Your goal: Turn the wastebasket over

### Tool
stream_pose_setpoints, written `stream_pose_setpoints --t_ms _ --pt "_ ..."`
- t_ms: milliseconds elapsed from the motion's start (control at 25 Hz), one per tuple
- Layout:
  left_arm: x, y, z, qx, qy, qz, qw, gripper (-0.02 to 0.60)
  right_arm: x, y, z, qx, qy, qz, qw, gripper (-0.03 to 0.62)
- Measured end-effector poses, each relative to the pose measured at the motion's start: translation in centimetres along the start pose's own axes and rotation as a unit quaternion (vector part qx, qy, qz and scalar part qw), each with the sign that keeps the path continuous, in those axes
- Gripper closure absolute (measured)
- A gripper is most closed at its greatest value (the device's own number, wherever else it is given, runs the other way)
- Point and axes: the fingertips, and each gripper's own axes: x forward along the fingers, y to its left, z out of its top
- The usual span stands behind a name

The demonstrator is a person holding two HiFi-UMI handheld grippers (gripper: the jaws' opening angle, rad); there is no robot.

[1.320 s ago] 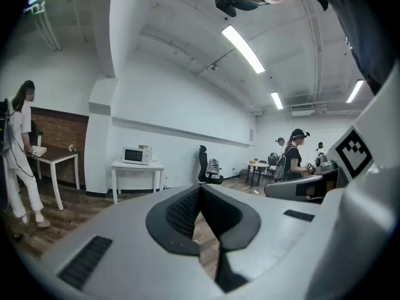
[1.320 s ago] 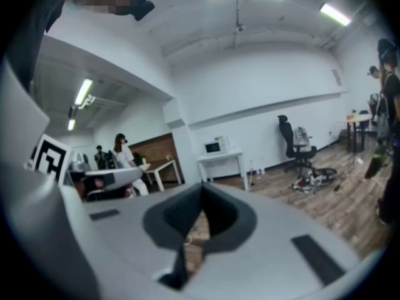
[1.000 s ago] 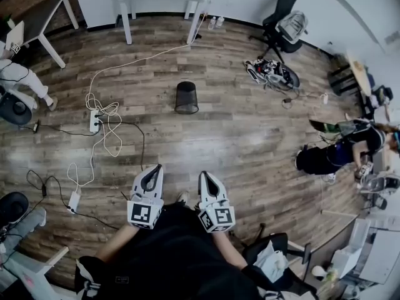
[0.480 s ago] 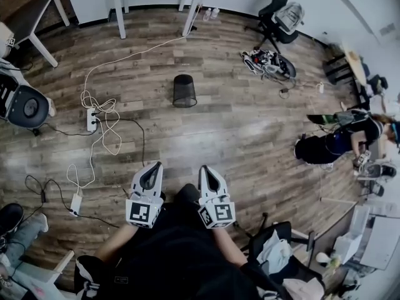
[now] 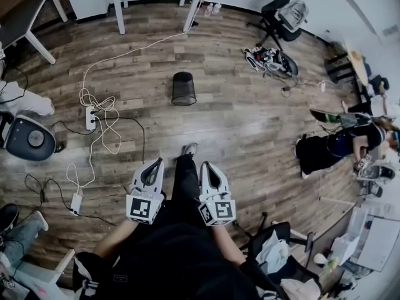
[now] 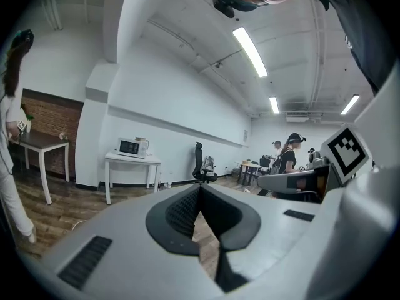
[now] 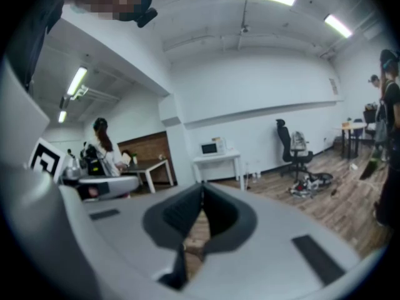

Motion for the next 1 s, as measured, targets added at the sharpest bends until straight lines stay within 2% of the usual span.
stream_pose_setpoints --t_ms 200,440,600,880,1000 --pt "3.5 2.0 0.2 0.009 0.005 0.017 0.9998 0.549 4.3 -2.2 0.7 0.001 -0.001 0.010 1.000 0.562" --pt "10.2 3.4 1.0 -0.004 0.023 0.032 0.9992 0.549 10.0 -7.1 3.6 -0.005 -0.002 0.020 1.000 0.562" --pt "15.9 3.4 2.1 0.027 0.023 0.029 0.9989 0.549 13.9 -10.8 5.0 -0.012 0.008 0.033 0.999 0.562" --pt "24.9 2.1 2.4 0.001 0.042 0.057 0.9975 0.549 20.1 -18.1 5.8 -0.012 0.034 0.059 0.998 0.562" --pt "28.1 1.9 3.1 -0.005 0.035 0.072 0.9967 0.549 22.4 -20.8 5.7 -0.007 0.045 0.073 0.996 0.562"
